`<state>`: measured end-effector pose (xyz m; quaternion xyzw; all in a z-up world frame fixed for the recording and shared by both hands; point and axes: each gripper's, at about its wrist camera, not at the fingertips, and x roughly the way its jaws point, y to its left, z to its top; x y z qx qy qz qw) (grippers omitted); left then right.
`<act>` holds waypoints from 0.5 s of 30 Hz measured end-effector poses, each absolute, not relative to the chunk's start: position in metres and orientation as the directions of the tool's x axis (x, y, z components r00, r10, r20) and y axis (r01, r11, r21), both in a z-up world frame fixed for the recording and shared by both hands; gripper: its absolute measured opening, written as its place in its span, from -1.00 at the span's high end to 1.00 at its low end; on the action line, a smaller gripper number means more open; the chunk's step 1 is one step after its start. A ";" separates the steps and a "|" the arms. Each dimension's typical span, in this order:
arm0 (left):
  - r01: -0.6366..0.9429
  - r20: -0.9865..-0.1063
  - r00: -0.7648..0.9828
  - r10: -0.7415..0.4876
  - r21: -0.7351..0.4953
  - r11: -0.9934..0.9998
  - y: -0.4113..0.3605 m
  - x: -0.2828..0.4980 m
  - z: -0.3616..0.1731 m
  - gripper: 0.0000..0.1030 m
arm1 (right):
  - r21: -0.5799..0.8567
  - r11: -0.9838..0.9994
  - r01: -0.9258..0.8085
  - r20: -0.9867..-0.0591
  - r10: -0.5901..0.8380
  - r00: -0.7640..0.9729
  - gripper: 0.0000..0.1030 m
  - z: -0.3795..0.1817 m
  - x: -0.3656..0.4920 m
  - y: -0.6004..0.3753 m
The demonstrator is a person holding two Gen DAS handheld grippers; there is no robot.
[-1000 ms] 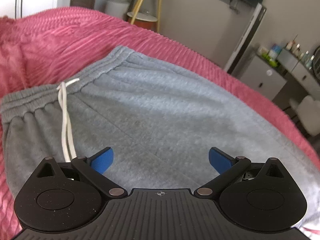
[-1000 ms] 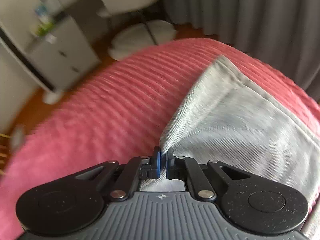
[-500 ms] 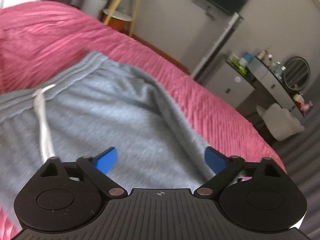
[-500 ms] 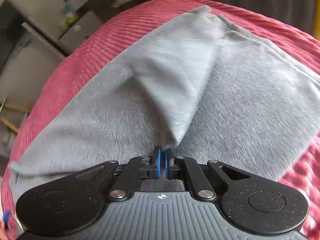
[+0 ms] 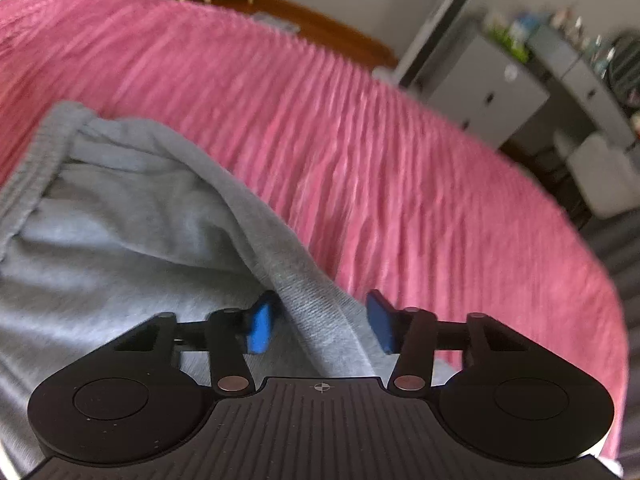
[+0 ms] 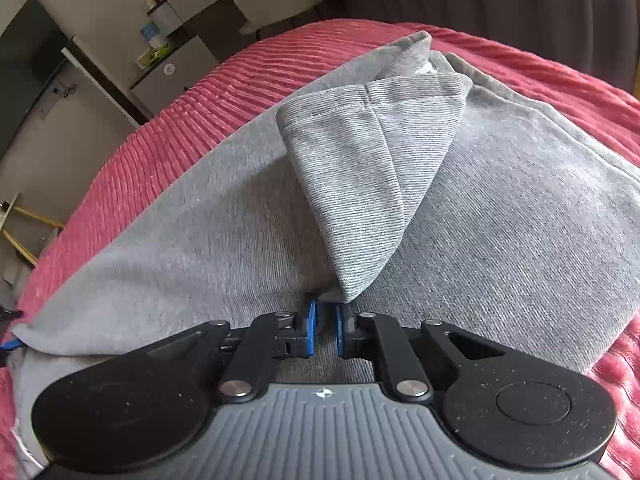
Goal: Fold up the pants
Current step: 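Lift the held hem and fold it over toward the waistband with the right gripper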
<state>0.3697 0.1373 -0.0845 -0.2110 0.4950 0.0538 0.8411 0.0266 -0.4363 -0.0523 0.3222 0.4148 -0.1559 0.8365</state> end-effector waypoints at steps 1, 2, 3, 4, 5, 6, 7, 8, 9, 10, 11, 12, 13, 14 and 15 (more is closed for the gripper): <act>-0.304 -0.868 0.482 -0.123 -0.297 0.905 0.137 0.373 -0.091 0.54 | 0.412 0.738 0.535 -0.798 0.009 0.603 0.57 -0.052 0.026 -0.439; -0.315 -0.866 0.482 -0.135 -0.315 0.895 0.140 0.372 -0.096 0.60 | 0.403 0.732 0.549 -0.802 -0.007 0.597 0.44 -0.049 0.027 -0.442; -0.328 -0.853 0.500 -0.149 -0.346 0.879 0.143 0.370 -0.099 0.66 | 0.381 0.734 0.563 -0.800 -0.044 0.599 -0.04 -0.042 0.027 -0.445; -0.336 -0.836 0.522 -0.167 -0.382 0.861 0.148 0.364 -0.100 0.74 | 0.352 0.739 0.574 -0.796 -0.086 0.599 -0.52 -0.039 0.031 -0.443; -0.339 -0.826 0.535 -0.177 -0.401 0.851 0.152 0.360 -0.100 0.78 | 0.314 0.749 0.583 -0.789 -0.136 0.599 -0.65 -0.033 0.033 -0.443; -0.338 -0.817 0.547 -0.181 -0.414 0.845 0.153 0.354 -0.098 0.78 | 0.266 0.768 0.583 -0.777 -0.188 0.601 -0.72 -0.028 0.036 -0.442; -0.337 -0.811 0.557 -0.181 -0.419 0.843 0.154 0.348 -0.097 0.79 | 0.227 0.782 0.580 -0.774 -0.216 0.595 -0.72 -0.025 0.040 -0.441; -0.337 -0.805 0.565 -0.180 -0.425 0.840 0.157 0.342 -0.096 0.80 | 0.206 0.797 0.568 -0.776 -0.221 0.591 -0.72 -0.024 0.045 -0.441; -0.334 -0.796 0.578 -0.182 -0.434 0.837 0.159 0.337 -0.093 0.80 | 0.205 0.802 0.561 -0.787 -0.206 0.581 -0.70 -0.025 0.051 -0.442; -0.327 -0.784 0.592 -0.185 -0.444 0.834 0.160 0.329 -0.090 0.80 | 0.216 0.795 0.566 -0.809 -0.179 0.560 -0.70 -0.028 0.058 -0.443; -0.324 -0.777 0.601 -0.186 -0.451 0.832 0.161 0.323 -0.085 0.81 | 0.228 0.803 0.551 -0.820 -0.147 0.553 -0.69 -0.031 0.065 -0.443; -0.322 -0.771 0.608 -0.189 -0.458 0.829 0.163 0.317 -0.080 0.81 | 0.203 0.821 0.533 -0.830 -0.145 0.539 -0.62 -0.035 0.073 -0.440; -0.317 -0.766 0.613 -0.194 -0.464 0.827 0.164 0.311 -0.075 0.81 | 0.130 0.839 0.528 -0.840 -0.190 0.508 -0.23 -0.040 0.082 -0.436; -0.311 -0.759 0.620 -0.199 -0.471 0.826 0.166 0.303 -0.068 0.82 | 0.060 0.846 0.530 -0.844 -0.240 0.479 0.08 -0.045 0.088 -0.433; -0.297 -0.748 0.632 -0.203 -0.476 0.828 0.169 0.296 -0.060 0.82 | 0.044 0.845 0.532 -0.838 -0.259 0.481 0.50 -0.048 0.091 -0.434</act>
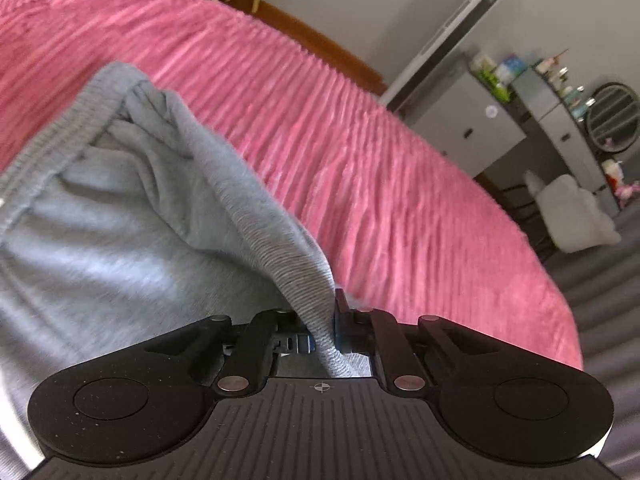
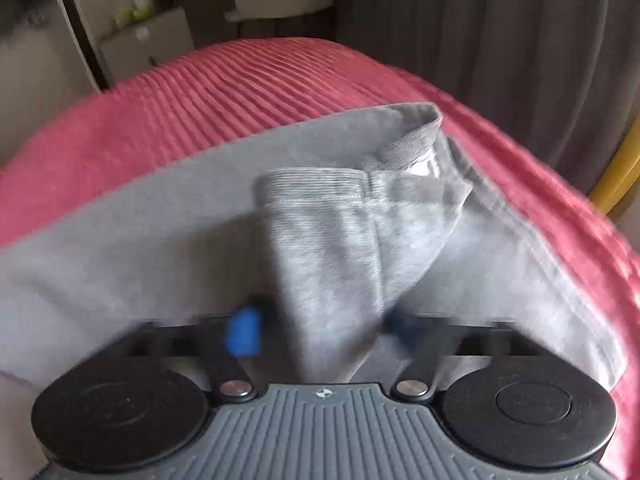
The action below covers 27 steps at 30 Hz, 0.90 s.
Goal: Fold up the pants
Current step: 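Lift the held hem and fold it over toward the waistband with the right gripper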
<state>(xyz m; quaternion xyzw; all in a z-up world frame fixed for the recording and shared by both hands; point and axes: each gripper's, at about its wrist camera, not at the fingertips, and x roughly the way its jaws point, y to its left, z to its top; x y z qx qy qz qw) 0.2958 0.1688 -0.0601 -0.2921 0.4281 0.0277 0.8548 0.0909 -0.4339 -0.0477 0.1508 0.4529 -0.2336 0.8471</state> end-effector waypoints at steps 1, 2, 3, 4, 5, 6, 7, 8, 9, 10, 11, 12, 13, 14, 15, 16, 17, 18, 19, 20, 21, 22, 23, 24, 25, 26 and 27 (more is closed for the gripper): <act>-0.278 -0.732 0.649 -0.207 -0.481 0.832 0.171 0.286 -0.051 0.82 | 0.073 0.837 0.542 -0.825 -0.254 0.504 0.84 -0.044 0.091 -0.438; -0.255 -0.714 0.667 -0.213 -0.487 0.836 0.174 0.276 -0.040 0.82 | 0.106 0.829 0.549 -0.819 -0.240 0.521 0.85 -0.037 0.091 -0.444; -0.225 -0.691 0.690 -0.213 -0.485 0.845 0.176 0.263 -0.029 0.82 | 0.163 0.815 0.556 -0.809 -0.212 0.548 0.85 -0.027 0.088 -0.452; -0.192 -0.663 0.717 -0.215 -0.484 0.854 0.177 0.250 -0.018 0.82 | 0.240 0.794 0.558 -0.782 -0.183 0.596 0.86 -0.015 0.081 -0.461; -0.166 -0.638 0.739 -0.217 -0.484 0.859 0.178 0.234 -0.009 0.82 | 0.305 0.777 0.551 -0.743 -0.167 0.648 0.86 0.000 0.072 -0.469; -0.139 -0.606 0.764 -0.219 -0.487 0.862 0.178 0.212 0.001 0.82 | 0.369 0.757 0.540 -0.702 -0.154 0.695 0.86 0.014 0.062 -0.478; -0.114 -0.576 0.786 -0.225 -0.492 0.863 0.179 0.190 0.008 0.82 | 0.430 0.726 0.536 -0.663 -0.149 0.734 0.86 0.027 0.048 -0.487; -0.088 -0.547 0.804 -0.232 -0.496 0.864 0.179 0.167 0.013 0.81 | 0.478 0.699 0.533 -0.631 -0.149 0.761 0.86 0.037 0.033 -0.496; -0.076 -0.527 0.816 -0.239 -0.506 0.859 0.180 0.142 0.012 0.81 | 0.514 0.672 0.534 -0.600 -0.163 0.783 0.86 0.045 0.015 -0.505; -0.066 -0.520 0.817 -0.248 -0.512 0.857 0.180 0.119 0.008 0.76 | 0.527 0.656 0.541 -0.589 -0.177 0.789 0.86 0.050 0.003 -0.512; -0.059 -0.521 0.815 -0.253 -0.510 0.858 0.180 0.097 0.000 0.66 | 0.523 0.649 0.553 -0.585 -0.199 0.786 0.86 0.052 -0.010 -0.517; -0.077 -0.542 0.804 -0.245 -0.504 0.860 0.180 0.080 -0.013 0.65 | 0.508 0.649 0.566 -0.589 -0.217 0.778 0.86 0.048 -0.024 -0.520; -0.100 -0.584 0.776 -0.238 -0.486 0.868 0.180 0.068 -0.030 0.56 | 0.489 0.652 0.580 -0.607 -0.223 0.763 0.86 0.040 -0.033 -0.522; -0.139 -0.639 0.737 -0.223 -0.466 0.874 0.180 0.060 -0.049 0.51 | 0.457 0.647 0.610 -0.641 -0.236 0.730 0.86 0.029 -0.038 -0.521; -0.201 -0.702 0.684 -0.198 -0.443 0.874 0.183 0.055 -0.069 0.51 | 0.425 0.640 0.640 -0.686 -0.234 0.689 0.85 0.014 -0.042 -0.522; -0.244 -0.739 0.648 -0.186 -0.432 0.868 0.187 0.053 -0.084 0.51 | 0.387 0.632 0.672 -0.737 -0.226 0.637 0.85 -0.007 -0.043 -0.522; -0.286 -0.760 0.624 -0.184 -0.441 0.851 0.193 0.051 -0.096 0.51 | 0.353 0.625 0.697 -0.778 -0.218 0.589 0.84 -0.025 -0.040 -0.523; -0.332 -0.764 0.611 -0.207 -0.484 0.810 0.204 0.050 -0.104 0.51 | 0.333 0.618 0.712 -0.806 -0.206 0.555 0.84 -0.040 -0.039 -0.521; -0.356 -0.742 0.625 -0.242 -0.547 0.758 0.216 0.049 -0.106 0.48 | 0.334 0.621 0.709 -0.792 -0.224 0.568 0.84 -0.047 -0.040 -0.517; -0.374 -0.723 0.648 -0.241 -0.577 0.726 0.226 0.049 -0.105 0.40 | 0.318 0.631 0.708 -0.785 -0.243 0.569 0.83 -0.045 -0.038 -0.512; -0.375 -0.713 0.667 -0.215 -0.571 0.730 0.232 0.051 -0.100 0.33 | 0.299 0.638 0.710 -0.787 -0.255 0.561 0.77 -0.041 -0.034 -0.506; -0.378 -0.714 0.681 -0.163 -0.533 0.757 0.237 0.055 -0.095 0.13 | 0.293 0.644 0.707 -0.788 -0.255 0.560 0.73 -0.037 -0.032 -0.507; -0.393 -0.719 0.686 -0.114 -0.498 0.773 0.240 0.058 -0.092 -0.19 | 0.294 0.646 0.704 -0.793 -0.246 0.557 0.71 -0.033 -0.027 -0.506; -0.407 -0.716 0.693 -0.080 -0.480 0.777 0.244 0.062 -0.091 -0.33 | 0.298 0.641 0.707 -0.798 -0.239 0.553 0.63 -0.033 -0.020 -0.510; -0.410 -0.706 0.704 -0.072 -0.487 0.771 0.249 0.067 -0.092 -0.41 | 0.315 0.629 0.711 -0.801 -0.225 0.555 0.57 -0.035 -0.021 -0.512; -0.419 -0.709 0.701 -0.074 -0.494 0.762 0.252 0.071 -0.093 -0.32 | 0.334 0.616 0.714 -0.799 -0.217 0.561 0.57 -0.037 -0.025 -0.512; -0.428 -0.715 0.695 -0.081 -0.501 0.752 0.254 0.076 -0.096 -0.22 | 0.342 0.604 0.719 -0.800 -0.214 0.561 0.57 -0.037 -0.027 -0.514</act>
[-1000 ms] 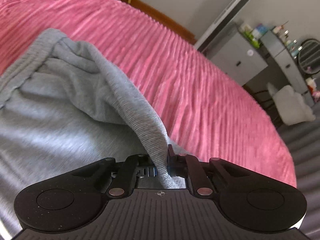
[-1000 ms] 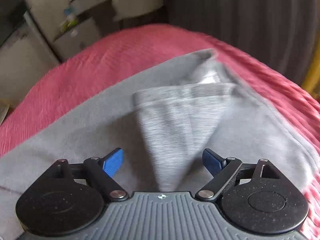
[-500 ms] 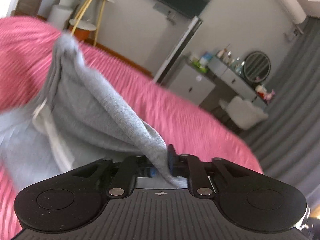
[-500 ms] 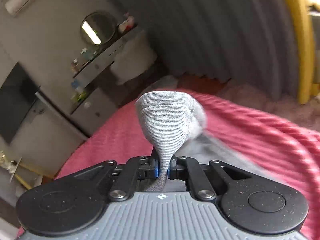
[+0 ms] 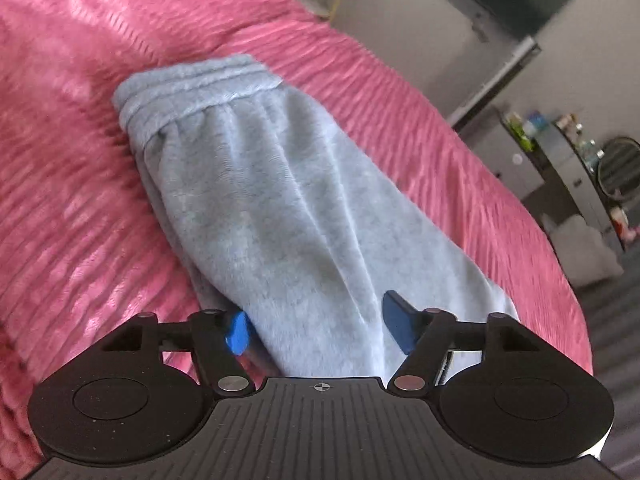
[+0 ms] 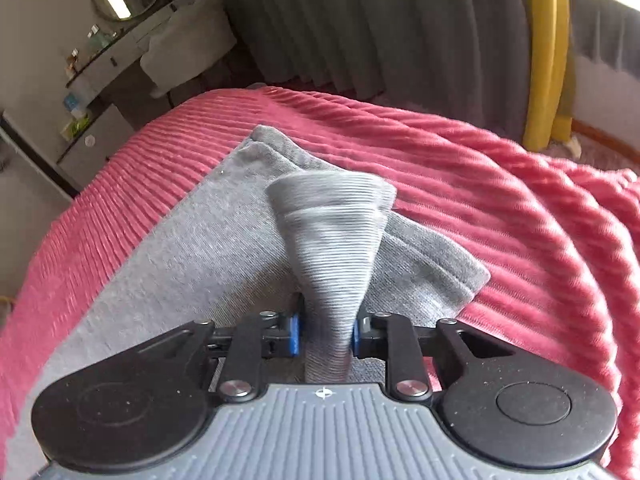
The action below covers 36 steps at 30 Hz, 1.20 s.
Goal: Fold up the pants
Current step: 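Lift the held hem and fold it over toward the waistband with the right gripper, then lay the folded leg down and open the right gripper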
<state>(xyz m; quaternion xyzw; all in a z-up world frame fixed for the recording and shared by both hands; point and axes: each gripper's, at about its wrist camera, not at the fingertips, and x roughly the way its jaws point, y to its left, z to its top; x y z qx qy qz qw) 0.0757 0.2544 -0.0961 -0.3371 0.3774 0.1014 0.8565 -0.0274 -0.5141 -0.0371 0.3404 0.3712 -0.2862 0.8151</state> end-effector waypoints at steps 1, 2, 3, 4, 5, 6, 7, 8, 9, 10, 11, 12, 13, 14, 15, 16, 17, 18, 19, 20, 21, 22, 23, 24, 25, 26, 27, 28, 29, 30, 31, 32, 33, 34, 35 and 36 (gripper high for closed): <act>-0.428 -0.714 0.696 -0.083 -0.504 0.750 0.256 0.079 -0.098 0.21 | 0.344 0.598 0.724 -0.802 -0.214 0.558 0.57 -0.037 -0.027 -0.515; -0.425 -0.713 0.697 -0.079 -0.499 0.755 0.255 0.079 -0.098 0.56 | 0.344 0.595 0.726 -0.800 -0.219 0.559 0.60 -0.039 -0.034 -0.514; -0.413 -0.707 0.703 -0.074 -0.491 0.767 0.255 0.075 -0.096 0.59 | 0.334 0.603 0.724 -0.801 -0.223 0.555 0.82 -0.044 -0.033 -0.517; -0.401 -0.699 0.712 -0.067 -0.482 0.779 0.255 0.074 -0.092 0.65 | 0.320 0.613 0.722 -0.803 -0.228 0.550 0.87 -0.043 -0.031 -0.516; -0.397 -0.692 0.719 -0.055 -0.474 0.786 0.255 0.069 -0.090 0.71 | 0.322 0.619 0.717 -0.798 -0.229 0.557 0.88 -0.040 -0.031 -0.515; -0.395 -0.689 0.724 -0.044 -0.466 0.792 0.254 0.064 -0.088 0.72 | 0.340 0.621 0.706 -0.783 -0.229 0.578 0.89 -0.036 -0.036 -0.515; -0.402 -0.691 0.722 -0.028 -0.453 0.796 0.256 0.062 -0.087 0.72 | 0.382 0.617 0.688 -0.750 -0.228 0.621 0.89 -0.027 -0.047 -0.515; -0.411 -0.697 0.717 -0.011 -0.436 0.801 0.257 0.057 -0.087 0.72 | 0.419 0.612 0.670 -0.718 -0.228 0.657 0.89 -0.022 -0.052 -0.517; -0.417 -0.712 0.702 0.000 -0.412 0.810 0.257 0.057 -0.090 0.63 | 0.440 0.614 0.655 -0.692 -0.234 0.683 0.89 -0.019 -0.057 -0.519; -0.435 -0.736 0.676 0.014 -0.384 0.815 0.255 0.055 -0.091 0.39 | 0.419 0.618 0.665 -0.692 -0.256 0.674 0.86 -0.020 -0.058 -0.520; -0.466 -0.759 0.650 0.042 -0.354 0.811 0.254 0.055 -0.092 0.19 | 0.372 0.620 0.690 -0.724 -0.271 0.634 0.85 -0.026 -0.055 -0.522; -0.479 -0.756 0.652 0.056 -0.354 0.803 0.253 0.052 -0.089 0.15 | 0.316 0.627 0.712 -0.772 -0.266 0.578 0.77 -0.034 -0.050 -0.525; -0.486 -0.749 0.659 0.066 -0.358 0.797 0.252 0.048 -0.083 -0.02 | 0.264 0.621 0.738 -0.812 -0.270 0.517 0.76 -0.041 -0.047 -0.528; -0.495 -0.746 0.661 0.081 -0.353 0.794 0.251 0.043 -0.077 -0.29 | 0.271 0.613 0.742 -0.805 -0.278 0.524 0.75 -0.042 -0.051 -0.529; -0.510 -0.738 0.666 0.112 -0.340 0.790 0.248 0.038 -0.069 -0.37 | 0.298 0.603 0.740 -0.780 -0.293 0.553 0.61 -0.037 -0.058 -0.529; -0.521 -0.716 0.681 0.151 -0.329 0.788 0.244 0.030 -0.059 -0.44 | 0.298 0.589 0.752 -0.766 -0.322 0.556 0.40 -0.033 -0.064 -0.528; -0.515 -0.689 0.703 0.176 -0.323 0.794 0.238 0.025 -0.049 -0.52 | 0.292 0.577 0.763 -0.755 -0.351 0.554 0.37 -0.029 -0.071 -0.527; -0.505 -0.664 0.723 0.193 -0.315 0.804 0.230 0.020 -0.040 -0.56 | 0.295 0.575 0.763 -0.746 -0.361 0.560 0.37 -0.025 -0.075 -0.526; -0.485 -0.632 0.748 0.203 -0.312 0.817 0.220 0.015 -0.031 -0.66 | 0.313 0.579 0.753 -0.735 -0.355 0.578 0.37 -0.021 -0.079 -0.525; -0.456 -0.609 0.770 0.190 -0.317 0.831 0.214 0.014 -0.026 -0.79 | 0.334 0.591 0.734 -0.728 -0.334 0.599 0.37 -0.018 -0.081 -0.523; -0.414 -0.592 0.790 0.158 -0.325 0.850 0.202 0.015 -0.021 -0.82 | 0.348 0.604 0.717 -0.726 -0.310 0.613 0.37 -0.017 -0.081 -0.521; -0.377 -0.584 0.802 0.124 -0.334 0.864 0.191 0.019 -0.019 -0.83 | 0.357 0.613 0.705 -0.731 -0.286 0.619 0.37 -0.016 -0.079 -0.518; -0.333 -0.576 0.813 0.080 -0.348 0.877 0.179 0.023 -0.019 -0.84 | 0.369 0.614 0.697 -0.733 -0.268 0.625 0.37 -0.018 -0.078 -0.517; -0.292 -0.578 0.816 0.034 -0.360 0.886 0.168 0.027 -0.021 -0.84 | 0.392 0.608 0.690 -0.735 -0.245 0.633 0.37 -0.022 -0.077 -0.518; -0.260 -0.591 0.807 -0.010 -0.370 0.892 0.154 0.032 -0.025 -0.84 | 0.413 0.595 0.690 -0.741 -0.220 0.634 0.37 -0.029 -0.076 -0.520; -0.243 -0.604 0.796 -0.042 -0.382 0.892 0.144 0.037 -0.031 -0.84 | 0.426 0.584 0.691 -0.754 -0.193 0.628 0.37 -0.038 -0.075 -0.521; -0.225 -0.617 0.784 -0.075 -0.394 0.891 0.135 0.040 -0.036 -0.84 | 0.427 0.577 0.696 -0.767 -0.177 0.617 0.44 -0.045 -0.075 -0.523; -0.211 -0.630 0.769 -0.105 -0.406 0.889 0.126 0.044 -0.044 -0.84 | 0.416 0.573 0.706 -0.776 -0.182 0.604 0.55 -0.051 -0.076 -0.527; -0.209 -0.643 0.756 -0.122 -0.414 0.886 0.119 0.047 -0.052 -0.83 | 0.410 0.569 0.713 -0.772 -0.201 0.603 0.57 -0.051 -0.080 -0.529; -0.210 -0.657 0.742 -0.132 -0.415 0.885 0.113 0.049 -0.060 -0.83 | 0.386 0.557 0.735 -0.768 -0.247 0.591 0.56 -0.049 -0.086 -0.530; -0.210 -0.670 0.730 -0.139 -0.413 0.886 0.108 0.050 -0.065 -0.83 | 0.334 0.537 0.774 -0.771 -0.317 0.553 0.48 -0.045 -0.092 -0.532; -0.207 -0.679 0.719 -0.147 -0.411 0.888 0.102 0.052 -0.070 -0.83 | 0.285 0.520 0.805 -0.772 -0.373 0.514 0.44 -0.041 -0.097 -0.533; -0.202 -0.689 0.708 -0.154 -0.407 0.891 0.099 0.054 -0.075 -0.83 | 0.303 0.514 0.802 -0.760 -0.377 0.529 0.44 -0.037 -0.104 -0.536; -0.194 -0.697 0.699 -0.160 -0.400 0.896 0.095 0.056 -0.080 -0.83 | 0.360 0.514 0.778 -0.749 -0.338 0.570 0.44 -0.036 -0.109 -0.538; -0.187 -0.703 0.693 -0.160 -0.389 0.902 0.092 0.053 -0.085 -0.83 | 0.424 0.505 0.752 -0.744 -0.279 0.607 0.44 -0.037 -0.114 -0.541; -0.184 -0.714 0.685 -0.148 -0.366 0.912 0.088 0.055 -0.087 -0.83 | 0.462 0.491 0.739 -0.743 -0.241 0.625 0.44 -0.039 -0.117 -0.541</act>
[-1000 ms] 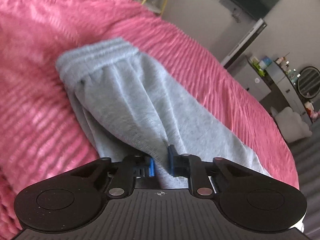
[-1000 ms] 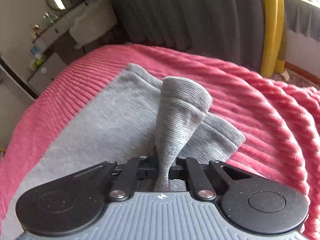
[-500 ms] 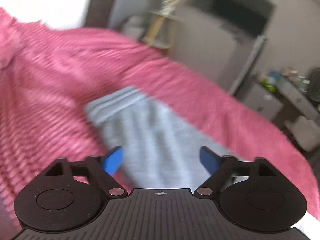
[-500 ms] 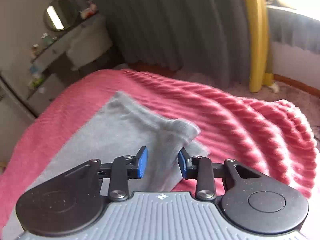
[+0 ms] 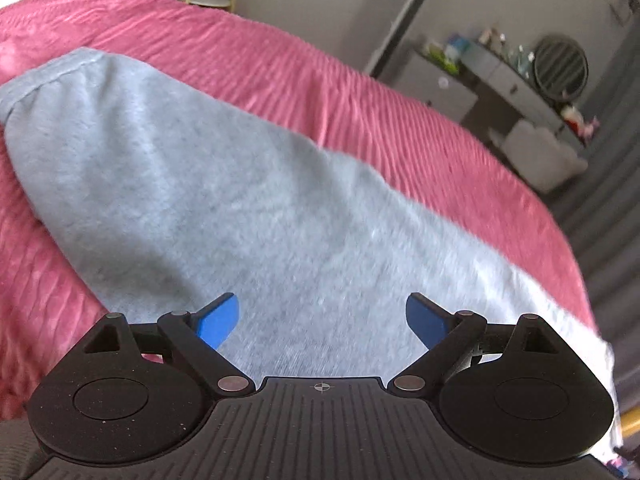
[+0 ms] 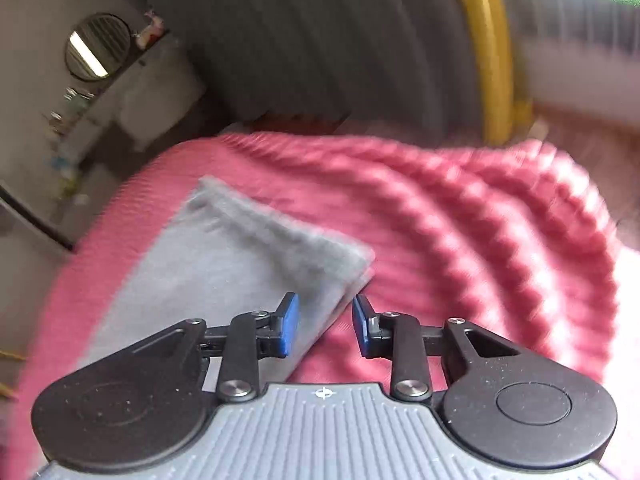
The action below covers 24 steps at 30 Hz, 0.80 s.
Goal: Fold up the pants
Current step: 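Lay the folded leg down and open the right gripper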
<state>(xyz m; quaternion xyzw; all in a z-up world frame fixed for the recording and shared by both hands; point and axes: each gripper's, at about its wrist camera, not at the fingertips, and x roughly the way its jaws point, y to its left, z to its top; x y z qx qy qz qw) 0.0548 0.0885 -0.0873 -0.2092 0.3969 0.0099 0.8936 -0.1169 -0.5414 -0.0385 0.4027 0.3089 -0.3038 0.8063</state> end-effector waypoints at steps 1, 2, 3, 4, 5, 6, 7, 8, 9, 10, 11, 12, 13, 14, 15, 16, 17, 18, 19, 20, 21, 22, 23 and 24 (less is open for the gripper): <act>-0.182 -0.718 0.683 -0.134 -0.344 0.921 0.087 0.055 -0.088 -0.83 | 0.473 0.492 0.731 -0.744 -0.221 0.630 0.43 -0.040 -0.118 -0.539; -0.176 -0.717 0.686 -0.126 -0.332 0.927 0.084 0.054 -0.089 -0.84 | 0.462 0.506 0.728 -0.750 -0.215 0.626 0.41 -0.040 -0.118 -0.535; -0.170 -0.714 0.688 -0.126 -0.327 0.930 0.083 0.054 -0.090 -0.84 | 0.442 0.521 0.730 -0.758 -0.218 0.615 0.35 -0.040 -0.116 -0.530; -0.171 -0.718 0.685 -0.125 -0.325 0.930 0.083 0.053 -0.091 -0.84 | 0.422 0.541 0.727 -0.764 -0.220 0.607 0.22 -0.041 -0.114 -0.525; -0.186 -0.729 0.674 -0.119 -0.323 0.928 0.084 0.053 -0.094 -0.84 | 0.413 0.560 0.718 -0.766 -0.214 0.607 0.13 -0.041 -0.112 -0.520; -0.204 -0.742 0.661 -0.112 -0.321 0.925 0.083 0.053 -0.096 -0.84 | 0.408 0.568 0.714 -0.767 -0.211 0.606 -0.05 -0.042 -0.111 -0.517; -0.228 -0.758 0.644 -0.105 -0.322 0.919 0.086 0.054 -0.099 -0.84 | 0.405 0.579 0.708 -0.764 -0.210 0.610 -0.19 -0.043 -0.109 -0.513; -0.240 -0.765 0.635 -0.106 -0.327 0.914 0.087 0.059 -0.099 -0.84 | 0.398 0.587 0.705 -0.765 -0.212 0.608 -0.21 -0.043 -0.106 -0.510; -0.247 -0.768 0.630 -0.113 -0.336 0.909 0.090 0.059 -0.101 -0.84 | 0.388 0.596 0.703 -0.769 -0.211 0.603 -0.21 -0.043 -0.103 -0.507; -0.253 -0.769 0.628 -0.118 -0.345 0.904 0.092 0.059 -0.102 -0.84 | 0.390 0.601 0.697 -0.770 -0.202 0.605 -0.21 -0.043 -0.100 -0.506; -0.256 -0.767 0.631 -0.118 -0.349 0.901 0.094 0.059 -0.100 -0.84 | 0.396 0.604 0.692 -0.771 -0.191 0.608 -0.21 -0.042 -0.098 -0.505; -0.263 -0.768 0.631 -0.108 -0.344 0.902 0.095 0.059 -0.100 -0.84 | 0.404 0.603 0.688 -0.767 -0.186 0.614 -0.22 -0.041 -0.097 -0.505; -0.278 -0.771 0.631 -0.085 -0.327 0.903 0.094 0.058 -0.100 -0.84 | 0.425 0.601 0.677 -0.756 -0.175 0.630 -0.30 -0.039 -0.098 -0.505; -0.292 -0.770 0.635 -0.064 -0.315 0.903 0.095 0.058 -0.099 -0.84 | 0.440 0.593 0.674 -0.750 -0.170 0.639 -0.35 -0.037 -0.100 -0.506; -0.302 -0.767 0.639 -0.053 -0.314 0.900 0.096 0.057 -0.098 -0.84 | 0.445 0.585 0.679 -0.750 -0.171 0.639 -0.44 -0.037 -0.100 -0.507; -0.318 -0.764 0.644 -0.036 -0.311 0.896 0.098 0.056 -0.098 -0.84 | 0.439 0.573 0.692 -0.759 -0.176 0.627 -0.46 -0.038 -0.100 -0.511; -0.335 -0.762 0.647 -0.015 -0.302 0.893 0.098 0.055 -0.096 -0.84 | 0.424 0.559 0.713 -0.771 -0.191 0.608 -0.45 -0.040 -0.101 -0.517; -0.352 -0.760 0.649 0.010 -0.289 0.890 0.099 0.054 -0.095 -0.83 | 0.405 0.538 0.739 -0.783 -0.214 0.584 -0.46 -0.042 -0.105 -0.524; -0.346 -0.757 0.653 0.011 -0.285 0.894 0.098 0.054 -0.093 -0.83 | 0.381 0.508 0.773 -0.796 -0.245 0.553 -0.46 -0.042 -0.110 -0.528; -0.323 -0.751 0.660 -0.003 -0.288 0.901 0.097 0.054 -0.091 -0.83 | 0.374 0.491 0.787 -0.801 -0.256 0.541 -0.46 -0.042 -0.114 -0.530; -0.291 -0.744 0.668 -0.028 -0.295 0.910 0.094 0.054 -0.089 -0.83 | 0.380 0.485 0.788 -0.802 -0.251 0.542 -0.48 -0.041 -0.118 -0.531; -0.239 -0.732 0.678 -0.064 -0.302 0.923 0.089 0.054 -0.087 -0.83 | 0.392 0.487 0.780 -0.802 -0.234 0.549 -0.49 -0.040 -0.121 -0.531; -0.192 -0.719 0.689 -0.090 -0.300 0.934 0.084 0.052 -0.084 -0.83 | 0.403 0.494 0.770 -0.801 -0.217 0.558 -0.51 -0.038 -0.121 -0.529; -0.143 -0.706 0.699 -0.110 -0.290 0.946 0.077 0.052 -0.082 -0.83 | 0.420 0.504 0.754 -0.795 -0.196 0.574 -0.55 -0.035 -0.121 -0.524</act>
